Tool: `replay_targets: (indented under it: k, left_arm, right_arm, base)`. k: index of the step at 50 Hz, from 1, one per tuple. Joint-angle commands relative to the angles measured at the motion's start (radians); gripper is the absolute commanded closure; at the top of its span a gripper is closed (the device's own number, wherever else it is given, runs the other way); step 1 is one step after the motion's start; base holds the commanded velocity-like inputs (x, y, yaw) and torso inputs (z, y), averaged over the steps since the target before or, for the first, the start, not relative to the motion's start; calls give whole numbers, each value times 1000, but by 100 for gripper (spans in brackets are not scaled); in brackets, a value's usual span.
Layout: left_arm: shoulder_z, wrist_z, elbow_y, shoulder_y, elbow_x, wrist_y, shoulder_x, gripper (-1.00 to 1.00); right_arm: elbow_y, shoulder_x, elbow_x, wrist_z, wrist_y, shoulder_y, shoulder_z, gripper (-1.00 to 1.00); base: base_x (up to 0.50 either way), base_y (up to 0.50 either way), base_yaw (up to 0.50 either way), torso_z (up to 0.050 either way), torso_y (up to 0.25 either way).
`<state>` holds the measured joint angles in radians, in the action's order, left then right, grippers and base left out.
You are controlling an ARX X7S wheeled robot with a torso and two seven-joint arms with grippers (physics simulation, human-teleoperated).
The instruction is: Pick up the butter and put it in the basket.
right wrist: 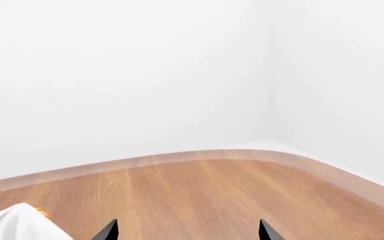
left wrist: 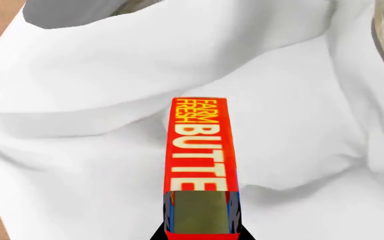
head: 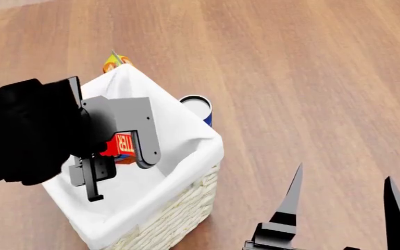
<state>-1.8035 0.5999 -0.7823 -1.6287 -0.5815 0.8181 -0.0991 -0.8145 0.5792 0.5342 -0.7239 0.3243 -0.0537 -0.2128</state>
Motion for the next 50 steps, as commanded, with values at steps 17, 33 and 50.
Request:
replay_targets:
  k: [17,33,50]
  left_arm:
    - [-18,-35,-43,5,65,-4,12,-100]
    - [8,-85,2,-15,66,12,-16,-100]
    - [362,-504,581,-63,-134,179,-302,-100]
  right_arm:
    - [-13,5,21,-5,-4,-2,8,-100]
    - [-17,7,20,-7,-8,1,5,-100]
    - [-18,6,10,-11,-3,-3,-11,-100]
  base:
    - [0,0,0,1,1]
    - [0,0,0,0,0]
    - [0,0,0,0,0]
